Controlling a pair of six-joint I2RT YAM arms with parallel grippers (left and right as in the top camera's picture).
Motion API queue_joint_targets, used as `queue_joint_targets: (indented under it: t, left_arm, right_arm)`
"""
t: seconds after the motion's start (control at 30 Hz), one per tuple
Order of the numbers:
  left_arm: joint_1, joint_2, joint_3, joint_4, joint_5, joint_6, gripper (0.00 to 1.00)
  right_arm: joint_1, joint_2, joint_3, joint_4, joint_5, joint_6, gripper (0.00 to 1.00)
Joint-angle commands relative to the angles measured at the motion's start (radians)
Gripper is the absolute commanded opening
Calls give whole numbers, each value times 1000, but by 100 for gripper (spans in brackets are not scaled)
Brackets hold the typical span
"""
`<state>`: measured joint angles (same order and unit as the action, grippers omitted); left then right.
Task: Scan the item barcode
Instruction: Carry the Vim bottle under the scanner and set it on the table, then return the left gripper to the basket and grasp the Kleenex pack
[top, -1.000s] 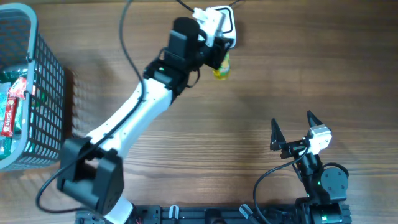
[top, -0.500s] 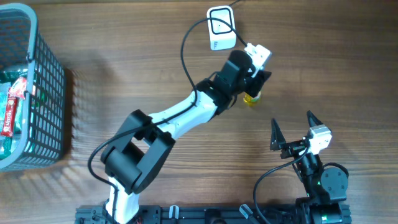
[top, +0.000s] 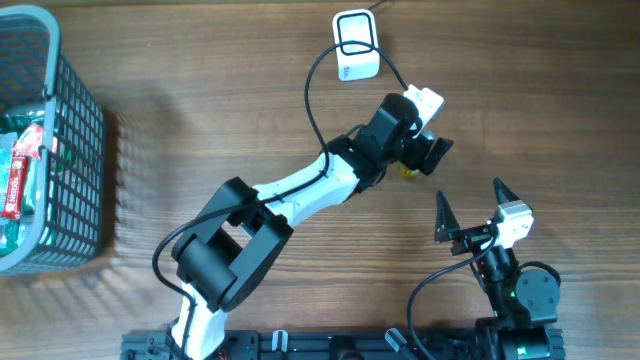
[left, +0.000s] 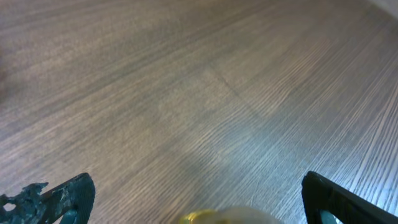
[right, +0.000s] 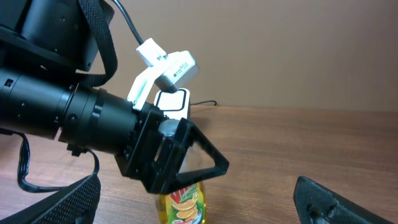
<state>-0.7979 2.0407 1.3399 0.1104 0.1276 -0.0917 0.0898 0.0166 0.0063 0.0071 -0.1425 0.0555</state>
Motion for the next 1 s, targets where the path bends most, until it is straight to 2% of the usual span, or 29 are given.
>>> queue_joint_targets:
  t: [0.0,0.27,0.33,0.47,0.6,0.77,0.83,0.97]
  left_arm:
    - [-20,-61,8,-22,12,2,100]
    - [-7,-299,8,-98,8,2,100]
    - [21,-367,8,-118,-42,2,100]
    - [150,-521,8,-211,-236,2,100]
    - [414,-726,8,-309,-278,10,100]
    - [915,-936,8,-427,-278,-2,100]
    - [1125,-961,8,-479,-274,-40,100]
    - [1373,-916,8,-557,-222,-132,100]
  right_arm:
    - [-5,-3,-1,4,-13,4,100]
    - [-5,-3,-1,4,-13,4,100]
    - [-5,-3,-1,3,-13,4,100]
    - [-5,-3,-1,3,-13,4,100]
    - [-5,-3,-1,4,-13,4,100]
    - [-5,-3,-1,4,-13,4,100]
    - [-5,-3,-1,4,-13,4,100]
    - [-5,-3,-1,4,-13,4,100]
